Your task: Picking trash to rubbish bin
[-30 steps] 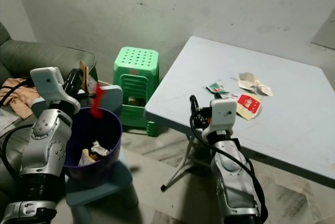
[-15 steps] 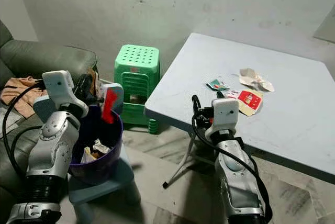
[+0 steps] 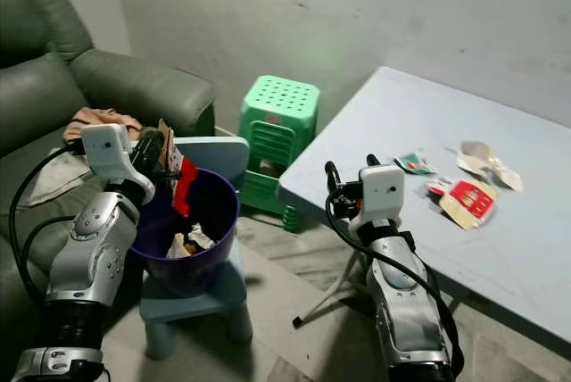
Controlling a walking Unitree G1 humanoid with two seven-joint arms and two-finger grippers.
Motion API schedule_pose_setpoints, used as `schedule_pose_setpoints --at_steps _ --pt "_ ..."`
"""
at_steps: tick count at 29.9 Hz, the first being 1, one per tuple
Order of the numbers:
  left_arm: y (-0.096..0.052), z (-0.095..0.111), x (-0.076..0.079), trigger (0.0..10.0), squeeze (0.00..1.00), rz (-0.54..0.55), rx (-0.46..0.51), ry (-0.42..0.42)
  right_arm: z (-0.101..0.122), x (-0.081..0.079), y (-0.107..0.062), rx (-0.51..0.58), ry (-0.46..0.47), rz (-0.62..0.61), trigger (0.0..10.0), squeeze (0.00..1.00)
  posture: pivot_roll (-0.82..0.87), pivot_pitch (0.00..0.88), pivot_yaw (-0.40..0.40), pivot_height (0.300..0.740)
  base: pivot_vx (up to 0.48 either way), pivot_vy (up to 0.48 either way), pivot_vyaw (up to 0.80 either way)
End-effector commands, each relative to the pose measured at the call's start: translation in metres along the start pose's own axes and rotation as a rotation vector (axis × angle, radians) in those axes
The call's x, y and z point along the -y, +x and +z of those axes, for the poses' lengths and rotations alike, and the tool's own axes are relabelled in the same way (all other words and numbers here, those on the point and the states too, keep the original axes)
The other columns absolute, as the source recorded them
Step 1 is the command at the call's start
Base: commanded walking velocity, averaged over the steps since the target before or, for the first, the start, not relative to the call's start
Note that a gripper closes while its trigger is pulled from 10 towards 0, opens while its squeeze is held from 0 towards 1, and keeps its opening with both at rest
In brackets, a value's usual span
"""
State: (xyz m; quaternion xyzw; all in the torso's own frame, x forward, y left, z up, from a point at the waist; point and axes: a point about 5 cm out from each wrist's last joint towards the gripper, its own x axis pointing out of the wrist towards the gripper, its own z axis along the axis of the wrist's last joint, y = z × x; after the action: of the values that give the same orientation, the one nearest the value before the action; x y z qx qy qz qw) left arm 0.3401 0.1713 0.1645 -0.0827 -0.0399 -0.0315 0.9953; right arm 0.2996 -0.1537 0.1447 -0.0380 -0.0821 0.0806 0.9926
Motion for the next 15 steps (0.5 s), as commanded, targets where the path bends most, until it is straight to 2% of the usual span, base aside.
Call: schedule_pose_setpoints --at_steps 1,9,11,15 --pt "0.0015 0.0017 0.0073 10.0 0.0 -0.018 0.002 0.006 -0.0018 0.0046 -0.0002 -0.013 -0.004 -0.008 10.0 0.0 -0.02 0.0 -0.087 0.74 0.0 0.0 0.8" --pt "0.0015 0.0025 0.0072 10.0 0.0 -0.015 0.004 0.006 -0.0021 0.0041 0.0005 -0.013 0.004 -0.006 10.0 0.0 -0.02 0.0 -0.088 0.74 0.0 0.0 0.8" --pt "0.0007 0.0012 0.0088 10.0 0.0 -0.022 -0.003 -0.024 -0.0023 0.0037 0.0005 -0.01 0.063 -0.015 10.0 0.0 -0.02 0.0 -0.091 0.74 0.0 0.0 0.2" --pt "-0.0003 0.0015 0.0104 10.0 0.0 -0.027 0.007 -0.012 -0.0003 0.0046 0.0009 -0.002 0.059 -0.016 10.0 0.0 -0.02 0.0 -0.092 0.74 0.0 0.0 0.0"
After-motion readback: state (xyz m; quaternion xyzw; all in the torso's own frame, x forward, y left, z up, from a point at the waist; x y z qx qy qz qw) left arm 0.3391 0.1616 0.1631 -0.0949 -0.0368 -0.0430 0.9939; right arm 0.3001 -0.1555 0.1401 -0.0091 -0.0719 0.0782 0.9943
